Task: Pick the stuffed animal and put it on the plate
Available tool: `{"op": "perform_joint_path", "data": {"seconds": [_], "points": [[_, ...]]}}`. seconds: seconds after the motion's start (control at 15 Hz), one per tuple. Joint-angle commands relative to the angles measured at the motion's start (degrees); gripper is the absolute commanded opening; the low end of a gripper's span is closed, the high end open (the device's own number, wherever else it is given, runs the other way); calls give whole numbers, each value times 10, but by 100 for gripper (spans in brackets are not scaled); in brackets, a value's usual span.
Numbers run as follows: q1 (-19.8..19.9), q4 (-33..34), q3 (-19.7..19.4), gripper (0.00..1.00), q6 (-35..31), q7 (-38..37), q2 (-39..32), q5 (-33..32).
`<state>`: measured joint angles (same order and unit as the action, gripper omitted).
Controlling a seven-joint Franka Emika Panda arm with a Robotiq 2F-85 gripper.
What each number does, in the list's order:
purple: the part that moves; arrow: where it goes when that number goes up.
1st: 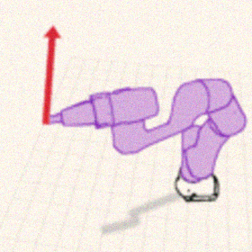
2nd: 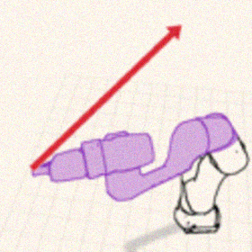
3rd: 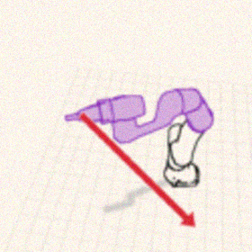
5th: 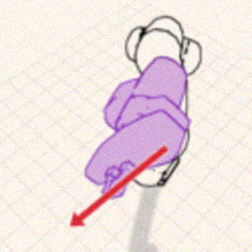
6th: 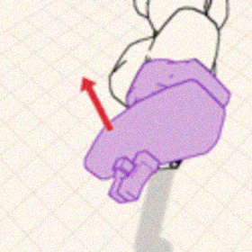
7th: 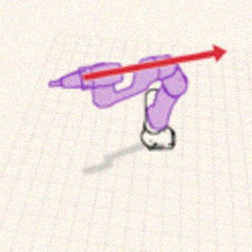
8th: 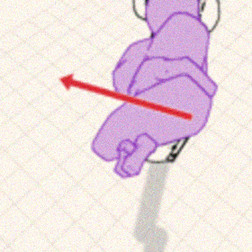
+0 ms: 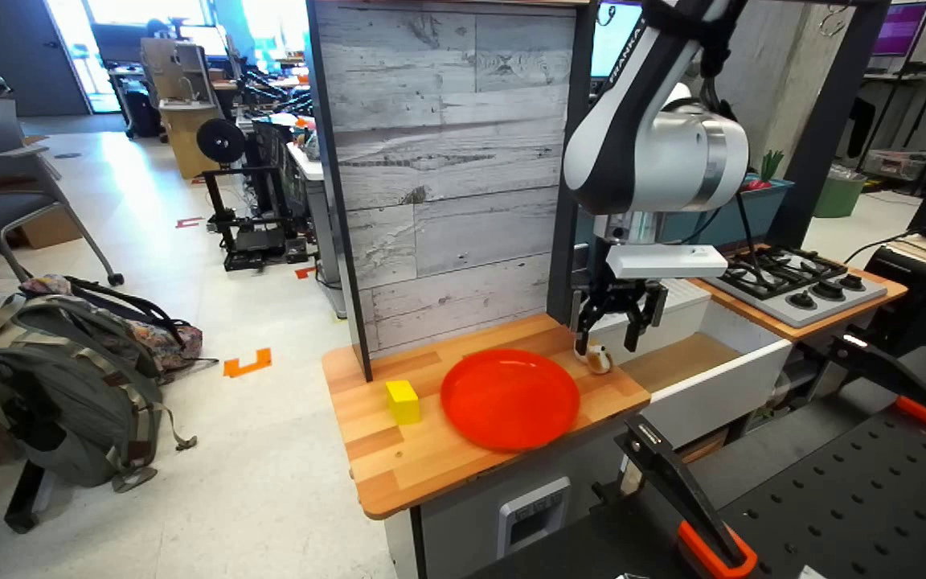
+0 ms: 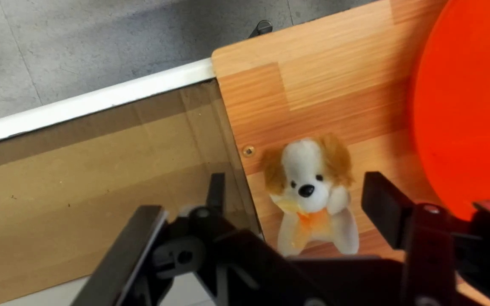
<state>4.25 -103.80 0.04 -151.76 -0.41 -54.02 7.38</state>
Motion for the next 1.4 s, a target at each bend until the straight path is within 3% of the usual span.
{"op": "perform_joint_path", "data": {"seconds": [0.0,0.4,0.47,0.93,1.33], "points": [[-2,36,-4,50,23,-11,-23,-7],[1,18,1,5,28,-3,-6,-5],[-1,10,1,1,23,-5,1,-5],[-33,-110,22,4,-28,-2,112,-10],[-87,-94,38,4,-23,-12,99,-17]]}}
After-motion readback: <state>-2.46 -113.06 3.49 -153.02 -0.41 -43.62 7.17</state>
